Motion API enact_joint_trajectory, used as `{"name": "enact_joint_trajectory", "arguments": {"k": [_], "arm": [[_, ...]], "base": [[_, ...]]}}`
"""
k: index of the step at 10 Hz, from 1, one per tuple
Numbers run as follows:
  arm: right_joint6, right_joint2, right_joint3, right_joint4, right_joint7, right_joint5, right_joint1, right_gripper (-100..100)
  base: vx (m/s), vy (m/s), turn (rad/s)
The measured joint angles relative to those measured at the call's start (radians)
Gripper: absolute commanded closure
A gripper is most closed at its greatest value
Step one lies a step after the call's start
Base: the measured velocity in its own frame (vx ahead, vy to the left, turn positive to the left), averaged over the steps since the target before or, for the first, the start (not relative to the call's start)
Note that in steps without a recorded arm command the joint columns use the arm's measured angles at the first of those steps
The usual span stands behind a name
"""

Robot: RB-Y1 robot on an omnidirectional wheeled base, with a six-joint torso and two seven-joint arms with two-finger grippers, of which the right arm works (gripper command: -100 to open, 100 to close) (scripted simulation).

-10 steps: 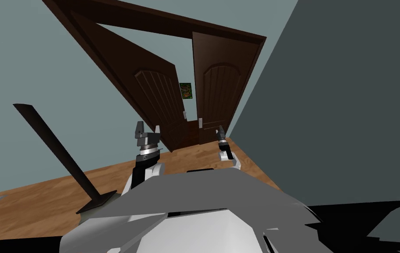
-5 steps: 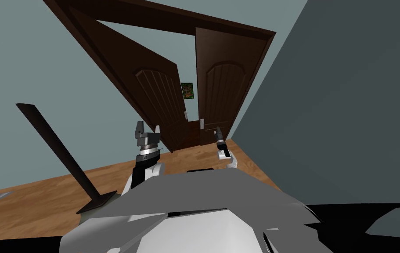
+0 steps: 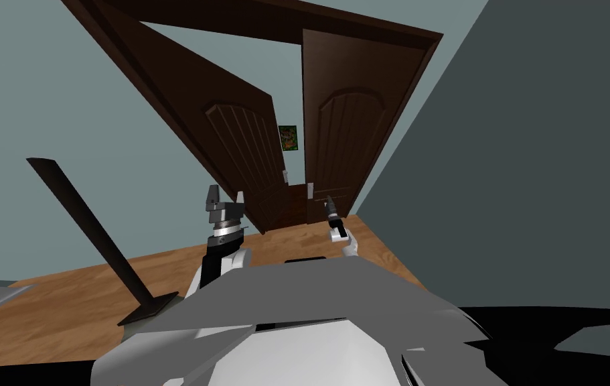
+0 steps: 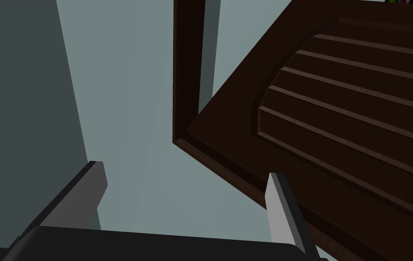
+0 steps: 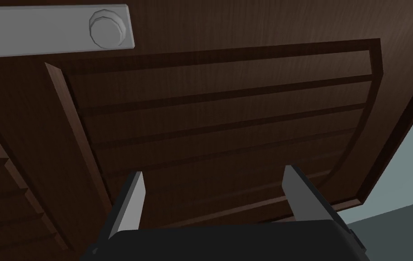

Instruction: Push the door open

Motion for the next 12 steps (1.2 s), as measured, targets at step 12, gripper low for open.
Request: {"name": "enact_joint_trajectory", "arguments": {"k": [12], "arm": [[0.06, 0.025, -0.01, 0.261, 0.019, 0.022, -0.14, -100]], "base": [[0.108, -0.01, 0.042]]}}
